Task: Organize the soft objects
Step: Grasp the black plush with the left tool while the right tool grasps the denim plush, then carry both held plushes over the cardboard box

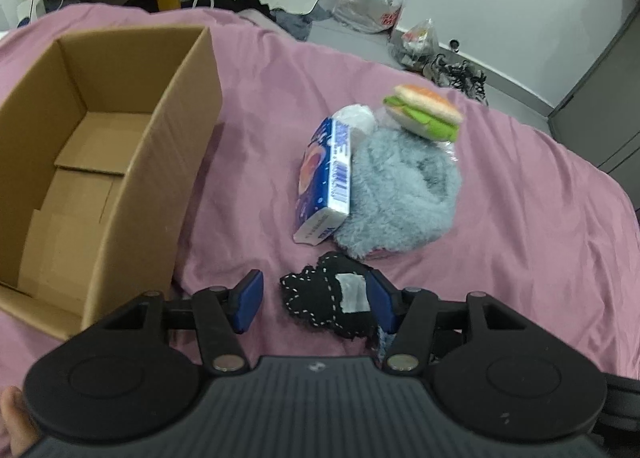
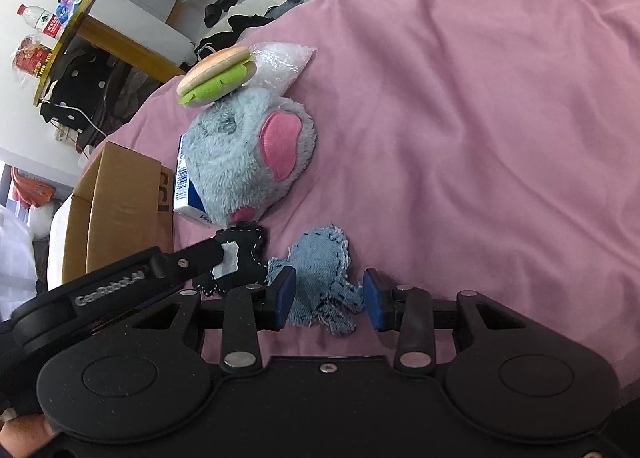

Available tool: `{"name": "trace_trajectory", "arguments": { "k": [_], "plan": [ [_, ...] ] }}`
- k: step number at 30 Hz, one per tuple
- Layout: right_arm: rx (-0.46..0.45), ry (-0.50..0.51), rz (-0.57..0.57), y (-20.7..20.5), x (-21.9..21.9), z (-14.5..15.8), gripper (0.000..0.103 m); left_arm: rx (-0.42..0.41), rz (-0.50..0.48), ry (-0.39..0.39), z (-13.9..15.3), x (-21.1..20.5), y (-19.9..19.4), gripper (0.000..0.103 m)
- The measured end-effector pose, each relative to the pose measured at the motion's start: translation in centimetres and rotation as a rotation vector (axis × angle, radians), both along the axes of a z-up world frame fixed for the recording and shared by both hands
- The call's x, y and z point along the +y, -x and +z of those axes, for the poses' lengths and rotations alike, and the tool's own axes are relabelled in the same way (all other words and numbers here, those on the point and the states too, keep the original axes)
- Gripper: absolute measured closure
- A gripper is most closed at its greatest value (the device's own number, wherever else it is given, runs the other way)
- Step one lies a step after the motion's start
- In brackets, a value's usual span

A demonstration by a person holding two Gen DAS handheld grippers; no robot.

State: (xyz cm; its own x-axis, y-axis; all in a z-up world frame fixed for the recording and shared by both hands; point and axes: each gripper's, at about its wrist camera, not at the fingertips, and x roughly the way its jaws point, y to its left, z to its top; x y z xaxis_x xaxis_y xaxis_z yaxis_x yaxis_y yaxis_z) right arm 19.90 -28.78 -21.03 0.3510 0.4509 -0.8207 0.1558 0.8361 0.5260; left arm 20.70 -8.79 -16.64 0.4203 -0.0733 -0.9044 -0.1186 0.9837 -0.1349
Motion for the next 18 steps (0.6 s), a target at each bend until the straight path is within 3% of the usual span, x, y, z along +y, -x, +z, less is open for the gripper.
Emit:
{"name": "trace_trajectory", "arguments": {
  "k": [5,8,10,15,18],
  "plan": [
    [0.002,-0.002,0.024,-0.7,0.4,-0.4,0.064,0.035,-0.016,0.025,-1.4,-0.4,-0.9,0.047],
    [-0.001,0.002,0.051,-1.0,0.7,-0.8,0.068,0.045,-0.019,0.028,-1.8,-0.5,-1.4,0.06],
    [0.009,-0.015,0.062,-1.2,0.7,-1.0,0.077,0.067,-0.019,0.043,-2.1,-0.5,-1.6,0.066],
    [-0.015,-0.008,0.091,-1.2,1.1,-0.7,0.082,0.054,-0.02,0.048,-1.9,-0.8,-1.2,0.084],
    [-0.028,-0.001,0.098,-1.0,1.0,-0.4,0.083,0.032,-0.02,0.041,-1.2,-0.9,-0.9,0.086]
  ]
}}
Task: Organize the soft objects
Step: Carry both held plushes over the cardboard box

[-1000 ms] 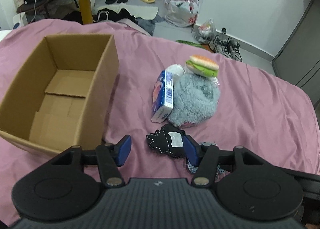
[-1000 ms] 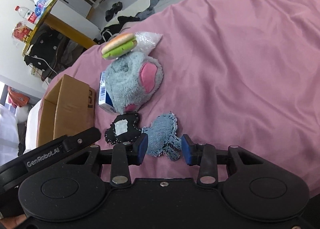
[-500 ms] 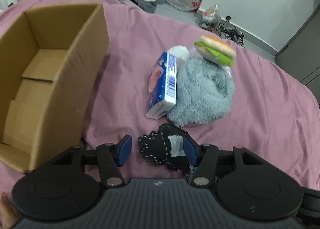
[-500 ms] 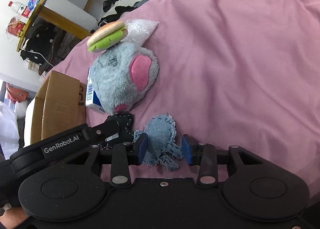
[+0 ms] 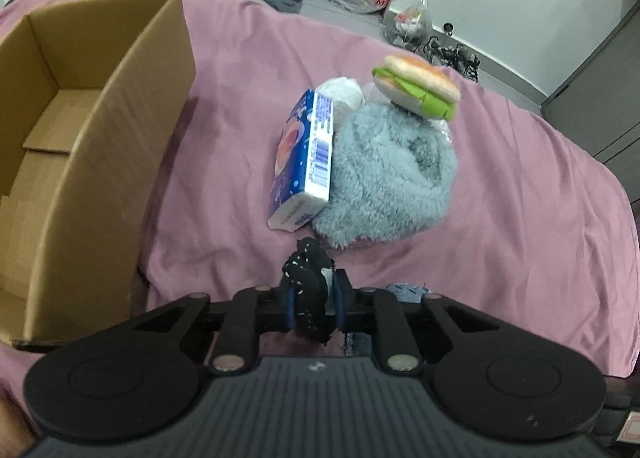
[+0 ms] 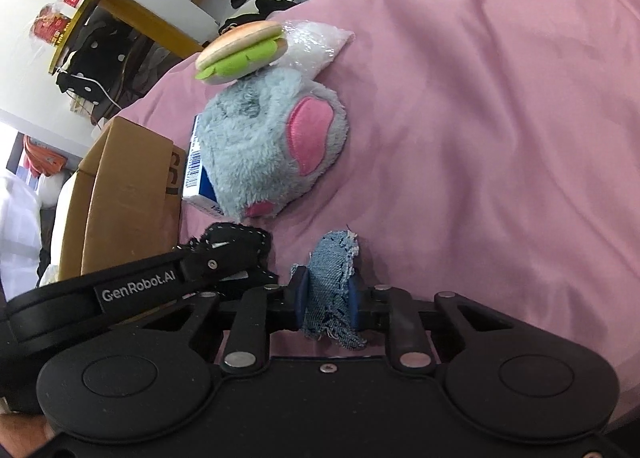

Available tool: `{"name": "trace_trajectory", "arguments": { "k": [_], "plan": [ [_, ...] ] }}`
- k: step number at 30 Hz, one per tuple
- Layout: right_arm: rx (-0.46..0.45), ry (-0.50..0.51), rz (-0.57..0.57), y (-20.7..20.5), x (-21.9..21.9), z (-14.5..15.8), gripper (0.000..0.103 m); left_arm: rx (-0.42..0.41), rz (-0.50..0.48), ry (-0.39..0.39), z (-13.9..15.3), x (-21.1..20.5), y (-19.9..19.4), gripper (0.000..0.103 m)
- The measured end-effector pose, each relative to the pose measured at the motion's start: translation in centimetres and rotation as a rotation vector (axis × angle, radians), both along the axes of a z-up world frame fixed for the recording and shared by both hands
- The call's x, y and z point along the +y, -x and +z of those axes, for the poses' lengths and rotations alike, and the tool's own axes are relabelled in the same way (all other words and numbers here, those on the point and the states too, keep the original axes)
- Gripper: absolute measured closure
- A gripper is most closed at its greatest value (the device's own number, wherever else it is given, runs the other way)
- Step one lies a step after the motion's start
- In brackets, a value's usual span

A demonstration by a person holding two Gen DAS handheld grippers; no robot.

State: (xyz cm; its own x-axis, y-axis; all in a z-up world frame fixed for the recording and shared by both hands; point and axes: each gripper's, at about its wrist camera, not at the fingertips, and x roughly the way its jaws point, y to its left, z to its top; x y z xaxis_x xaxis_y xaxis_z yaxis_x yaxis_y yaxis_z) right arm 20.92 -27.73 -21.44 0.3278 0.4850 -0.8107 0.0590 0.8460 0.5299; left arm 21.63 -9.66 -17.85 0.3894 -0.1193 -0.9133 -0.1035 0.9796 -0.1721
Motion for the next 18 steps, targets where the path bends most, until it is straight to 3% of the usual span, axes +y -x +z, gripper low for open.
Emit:
{"name": "trace_trajectory", "arguments": {
  "k": [11,18],
  "plan": [
    [-0.094,0.034,-0.022,2.0,-0.2,2.7,0.083,-0.079,-0.01,-0.017,2.8,0.5,2.1,0.087],
    [-0.155,0.112,-0.021,2.8,0.7,4.8,0.083,-0.134,-0.005,-0.027,5.3,1.5,3.2,0.087]
  ]
}}
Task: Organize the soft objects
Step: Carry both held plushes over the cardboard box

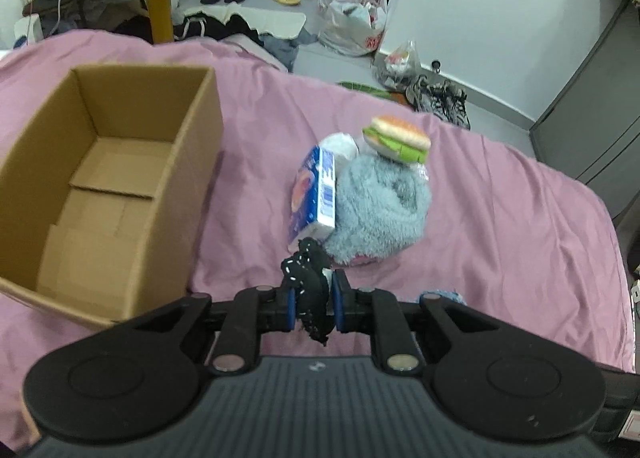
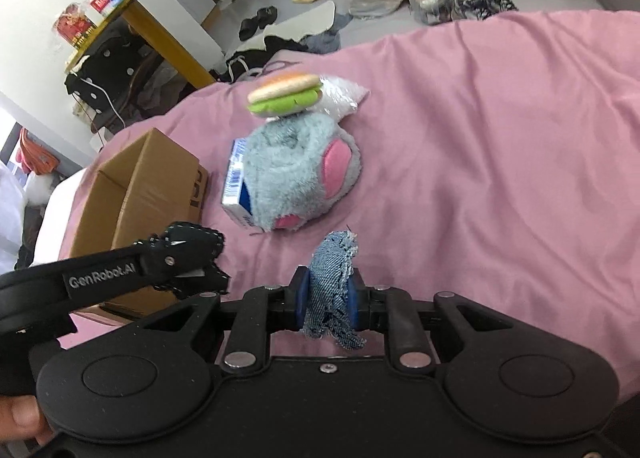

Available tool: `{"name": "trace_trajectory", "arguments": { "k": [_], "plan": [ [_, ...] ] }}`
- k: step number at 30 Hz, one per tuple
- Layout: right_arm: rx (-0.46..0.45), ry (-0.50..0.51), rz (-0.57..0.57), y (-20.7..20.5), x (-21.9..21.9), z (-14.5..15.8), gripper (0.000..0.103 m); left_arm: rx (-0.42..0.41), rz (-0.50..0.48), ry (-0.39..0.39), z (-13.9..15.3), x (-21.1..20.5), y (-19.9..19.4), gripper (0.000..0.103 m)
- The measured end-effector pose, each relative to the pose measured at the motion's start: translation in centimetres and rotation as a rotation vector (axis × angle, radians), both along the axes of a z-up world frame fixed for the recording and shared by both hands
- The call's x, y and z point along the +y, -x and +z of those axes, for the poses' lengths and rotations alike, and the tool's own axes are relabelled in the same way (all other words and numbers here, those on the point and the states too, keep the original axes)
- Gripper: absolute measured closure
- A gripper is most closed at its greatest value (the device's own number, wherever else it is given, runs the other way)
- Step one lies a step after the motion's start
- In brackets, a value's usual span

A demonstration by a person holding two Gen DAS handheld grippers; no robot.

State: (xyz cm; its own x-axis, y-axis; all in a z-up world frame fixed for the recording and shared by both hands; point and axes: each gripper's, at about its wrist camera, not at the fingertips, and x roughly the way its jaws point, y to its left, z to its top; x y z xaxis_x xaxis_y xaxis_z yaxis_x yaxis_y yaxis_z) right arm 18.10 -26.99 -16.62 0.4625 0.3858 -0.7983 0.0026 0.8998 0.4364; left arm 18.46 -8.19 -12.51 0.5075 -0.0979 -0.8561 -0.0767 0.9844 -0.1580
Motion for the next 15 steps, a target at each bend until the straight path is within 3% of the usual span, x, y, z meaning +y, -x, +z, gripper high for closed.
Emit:
{"name": "trace_trajectory", "arguments": {
  "k": [15],
  "plan": [
    [-0.139,0.038,-0.002,2.1,3.0,4.7,0.083,-0.088,0.018,-0.009,4.7,4.0,3.3,0.087]
  ]
}}
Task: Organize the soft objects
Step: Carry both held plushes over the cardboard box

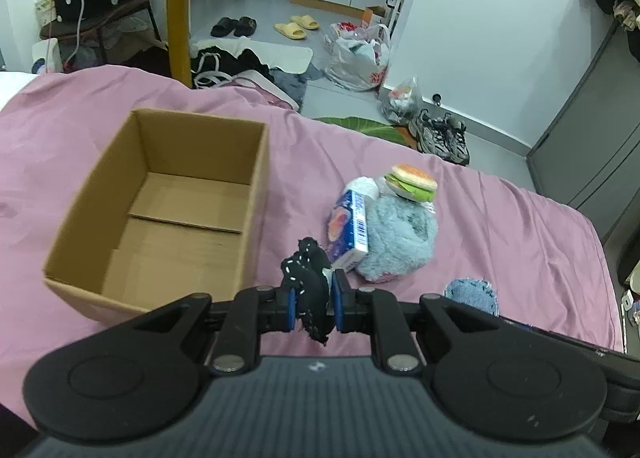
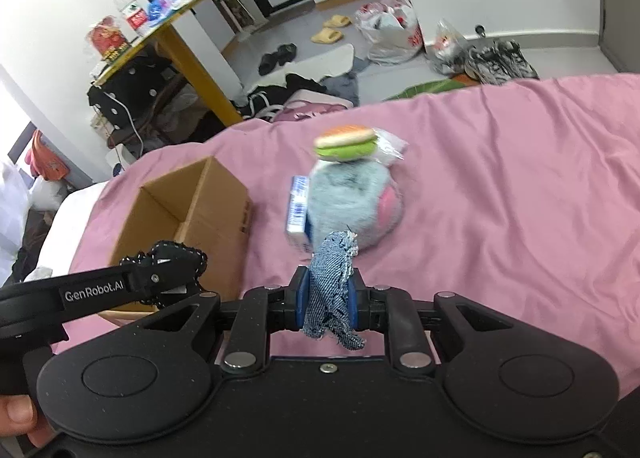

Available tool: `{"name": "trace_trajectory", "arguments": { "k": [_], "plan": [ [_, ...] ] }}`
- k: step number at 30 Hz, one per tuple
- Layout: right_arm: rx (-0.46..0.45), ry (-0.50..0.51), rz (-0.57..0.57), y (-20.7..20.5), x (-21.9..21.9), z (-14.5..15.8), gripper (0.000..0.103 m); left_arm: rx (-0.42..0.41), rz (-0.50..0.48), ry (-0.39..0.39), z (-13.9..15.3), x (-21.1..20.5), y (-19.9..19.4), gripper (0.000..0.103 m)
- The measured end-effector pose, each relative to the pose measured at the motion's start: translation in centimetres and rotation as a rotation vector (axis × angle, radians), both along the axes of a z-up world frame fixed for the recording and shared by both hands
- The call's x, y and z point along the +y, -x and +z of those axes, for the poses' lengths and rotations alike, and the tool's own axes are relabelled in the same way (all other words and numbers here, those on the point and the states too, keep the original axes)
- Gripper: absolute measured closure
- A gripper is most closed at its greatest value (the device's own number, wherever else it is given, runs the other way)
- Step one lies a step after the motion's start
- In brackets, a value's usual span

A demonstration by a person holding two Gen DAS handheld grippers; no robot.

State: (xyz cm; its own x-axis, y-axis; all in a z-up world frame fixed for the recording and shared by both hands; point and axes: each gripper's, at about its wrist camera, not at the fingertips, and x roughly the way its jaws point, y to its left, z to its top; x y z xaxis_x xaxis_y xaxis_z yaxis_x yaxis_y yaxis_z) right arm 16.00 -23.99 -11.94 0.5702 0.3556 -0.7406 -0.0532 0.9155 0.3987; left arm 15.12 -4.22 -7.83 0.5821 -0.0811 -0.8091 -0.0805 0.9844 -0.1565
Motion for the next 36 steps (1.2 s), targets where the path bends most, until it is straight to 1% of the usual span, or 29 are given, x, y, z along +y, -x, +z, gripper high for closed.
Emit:
{"name": "trace_trajectory", "arguments": {
  "k": [8,18,28,36],
  "plan": [
    [-0.037,-0.011,0.032,0.2,3.0,1.2,0.083,-0.03,0.037,-0.011,1.5,2.6,1.3,0.087],
    [-0.073,-0.022,0.063,-0.2,6.3,2.5,0.083,-0.058,0.098,-0.022,2.5,6.6,1.4,0.087],
    [-0.084,-0.027,0.089,-1.6,9.5,2.9,0.083,-0.068,0.161,0.006,2.2,10.1,0.4,0.087],
    [-0.072,-0.03,0.092,-2.9,11.1,3.0,0.083,-0.068,0.164,0.008,1.6,11.7,-2.0,0.087]
  ]
}}
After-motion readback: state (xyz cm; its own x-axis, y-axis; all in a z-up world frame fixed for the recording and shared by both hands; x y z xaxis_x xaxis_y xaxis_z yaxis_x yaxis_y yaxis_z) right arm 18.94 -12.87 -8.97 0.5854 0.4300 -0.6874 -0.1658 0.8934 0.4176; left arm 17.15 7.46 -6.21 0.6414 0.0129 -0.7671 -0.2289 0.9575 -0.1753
